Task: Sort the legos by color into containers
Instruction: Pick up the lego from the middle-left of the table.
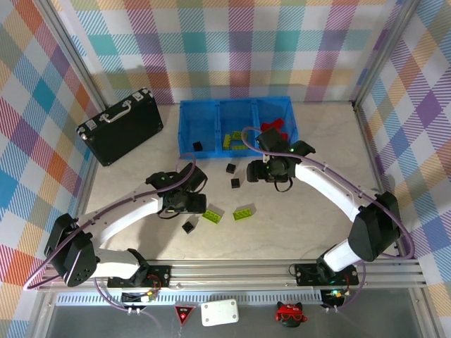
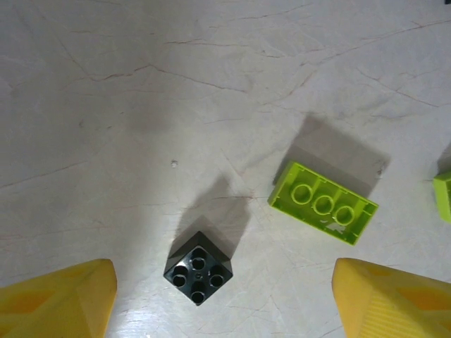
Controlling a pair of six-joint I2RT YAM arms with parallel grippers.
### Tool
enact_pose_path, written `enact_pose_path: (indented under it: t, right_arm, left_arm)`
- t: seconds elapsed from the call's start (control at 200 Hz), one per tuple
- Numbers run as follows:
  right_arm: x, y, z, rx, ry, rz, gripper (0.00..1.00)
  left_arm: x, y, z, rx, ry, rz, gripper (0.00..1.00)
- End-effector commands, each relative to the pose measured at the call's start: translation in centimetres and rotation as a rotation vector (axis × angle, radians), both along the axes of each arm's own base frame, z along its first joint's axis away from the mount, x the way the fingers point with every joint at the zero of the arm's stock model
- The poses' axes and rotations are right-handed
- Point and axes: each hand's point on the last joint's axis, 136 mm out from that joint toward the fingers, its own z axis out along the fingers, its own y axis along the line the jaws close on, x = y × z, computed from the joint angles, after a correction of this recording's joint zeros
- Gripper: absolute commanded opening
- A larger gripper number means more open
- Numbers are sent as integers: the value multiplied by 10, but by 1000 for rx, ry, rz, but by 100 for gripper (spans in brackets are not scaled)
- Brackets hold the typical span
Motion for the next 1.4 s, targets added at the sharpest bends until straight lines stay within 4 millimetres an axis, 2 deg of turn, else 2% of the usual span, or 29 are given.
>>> enact_pose_path:
  t: [0.0, 0.295, 0.43, 0.595, 0.895, 1.19, 1.395]
  right_arm:
    - [1, 4, 4, 42, -6, -4, 73]
    - [2, 11, -6, 48, 20, 12, 72]
    - [1, 11, -8, 46, 27, 14, 72]
    - [1, 10, -7, 40, 24, 16, 72]
    - [0, 8, -4, 35, 13, 22, 71]
    - [-2, 6, -5, 34, 8, 30, 71]
    - [-4, 4, -6, 33, 7, 29, 71]
  left_arm:
    - [-16, 18, -6, 51, 31, 41, 79]
    - [-38, 40, -25, 59, 67, 151, 78]
    - [-46, 42, -34, 22, 74, 204, 76]
    - [-47, 40, -41, -22, 78, 266, 75]
    - [-33, 22, -49, -77, 80, 350, 72]
    - [-30, 7, -67, -114, 121, 357, 66]
    - [-36, 15, -82, -69, 146, 375, 58]
